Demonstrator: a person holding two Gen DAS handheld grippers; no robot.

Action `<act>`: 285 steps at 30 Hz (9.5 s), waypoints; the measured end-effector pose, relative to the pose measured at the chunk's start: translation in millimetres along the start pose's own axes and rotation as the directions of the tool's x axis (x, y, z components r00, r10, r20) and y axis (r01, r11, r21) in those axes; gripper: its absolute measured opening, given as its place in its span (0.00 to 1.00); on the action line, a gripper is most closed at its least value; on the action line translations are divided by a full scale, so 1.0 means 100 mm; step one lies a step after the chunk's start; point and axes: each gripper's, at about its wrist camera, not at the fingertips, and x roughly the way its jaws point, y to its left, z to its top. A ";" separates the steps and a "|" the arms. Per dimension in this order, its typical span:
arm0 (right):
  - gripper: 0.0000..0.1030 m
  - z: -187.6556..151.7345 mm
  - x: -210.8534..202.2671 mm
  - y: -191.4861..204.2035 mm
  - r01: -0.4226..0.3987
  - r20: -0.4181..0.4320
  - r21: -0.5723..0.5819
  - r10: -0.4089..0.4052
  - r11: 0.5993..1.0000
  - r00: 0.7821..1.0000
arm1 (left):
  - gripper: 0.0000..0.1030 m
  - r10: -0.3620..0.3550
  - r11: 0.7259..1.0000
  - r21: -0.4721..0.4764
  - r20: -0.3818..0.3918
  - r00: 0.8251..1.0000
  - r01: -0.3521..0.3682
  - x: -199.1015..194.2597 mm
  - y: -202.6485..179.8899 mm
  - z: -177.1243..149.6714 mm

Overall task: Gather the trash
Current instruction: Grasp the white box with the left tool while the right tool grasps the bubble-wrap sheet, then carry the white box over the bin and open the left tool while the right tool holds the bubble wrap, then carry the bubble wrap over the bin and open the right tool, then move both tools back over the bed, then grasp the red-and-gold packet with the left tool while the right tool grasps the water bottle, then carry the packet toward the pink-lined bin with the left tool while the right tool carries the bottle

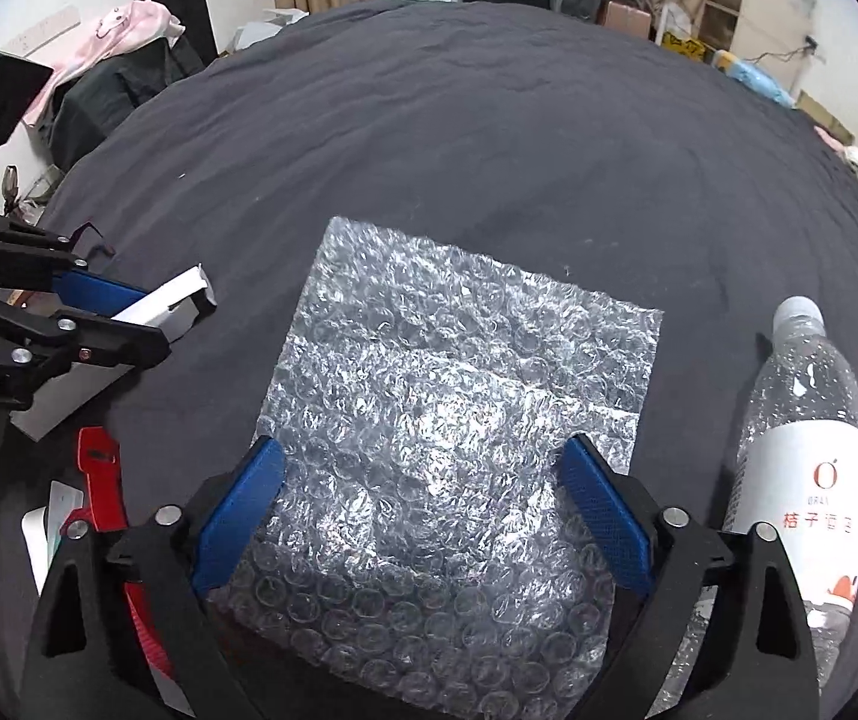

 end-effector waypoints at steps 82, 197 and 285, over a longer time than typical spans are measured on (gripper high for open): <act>0.13 0.04 -1.40 2.37 -0.276 0.048 -0.014 0.276 0.961 0.960 | 0.30 0.130 0.959 -0.278 0.239 0.962 -0.060 -1.60 2.59 -2.35; 0.93 -0.85 -2.08 0.25 -0.119 0.293 0.242 0.045 0.963 0.955 | 0.95 0.223 0.974 -0.026 0.276 0.935 -0.225 -1.99 -0.38 -1.72; 0.62 -0.65 -1.09 -1.22 -0.011 -0.001 0.501 0.013 0.865 1.000 | 0.00 0.200 0.975 -0.106 0.034 0.979 -0.195 -0.99 0.56 -0.73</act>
